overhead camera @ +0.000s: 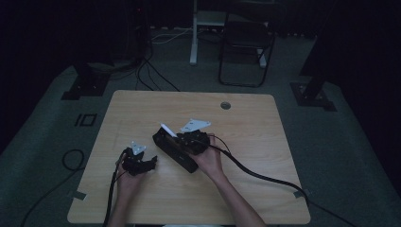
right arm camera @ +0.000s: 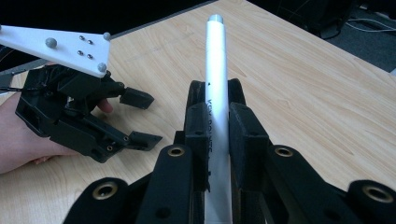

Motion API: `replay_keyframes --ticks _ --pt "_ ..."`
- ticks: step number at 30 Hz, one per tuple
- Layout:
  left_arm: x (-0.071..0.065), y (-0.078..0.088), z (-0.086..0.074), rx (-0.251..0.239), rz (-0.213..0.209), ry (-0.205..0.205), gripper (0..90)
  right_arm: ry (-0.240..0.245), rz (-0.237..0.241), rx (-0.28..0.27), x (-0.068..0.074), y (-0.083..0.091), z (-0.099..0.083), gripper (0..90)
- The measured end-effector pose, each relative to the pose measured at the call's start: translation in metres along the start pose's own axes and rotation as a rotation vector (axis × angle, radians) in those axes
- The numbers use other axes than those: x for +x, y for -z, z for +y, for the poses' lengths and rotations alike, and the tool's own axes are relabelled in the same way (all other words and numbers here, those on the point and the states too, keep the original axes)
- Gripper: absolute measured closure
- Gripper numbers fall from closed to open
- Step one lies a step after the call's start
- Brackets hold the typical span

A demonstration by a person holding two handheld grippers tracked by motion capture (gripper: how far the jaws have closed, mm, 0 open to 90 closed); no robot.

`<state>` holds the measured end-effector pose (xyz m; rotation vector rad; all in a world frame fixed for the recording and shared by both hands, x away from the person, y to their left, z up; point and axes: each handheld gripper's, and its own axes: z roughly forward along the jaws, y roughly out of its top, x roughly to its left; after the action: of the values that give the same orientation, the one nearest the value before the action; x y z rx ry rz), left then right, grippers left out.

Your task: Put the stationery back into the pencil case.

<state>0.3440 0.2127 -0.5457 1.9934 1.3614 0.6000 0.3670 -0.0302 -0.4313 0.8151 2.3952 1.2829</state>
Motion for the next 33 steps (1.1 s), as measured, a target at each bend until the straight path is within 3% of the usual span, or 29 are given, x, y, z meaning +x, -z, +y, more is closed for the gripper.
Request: replay_keyframes --ticks 33 --pt "0.0 0.0 0.0 0.0 -0.002 -0.001 29.3 0.0 -0.002 0.047 0.002 -0.014 -0.009 78.5"
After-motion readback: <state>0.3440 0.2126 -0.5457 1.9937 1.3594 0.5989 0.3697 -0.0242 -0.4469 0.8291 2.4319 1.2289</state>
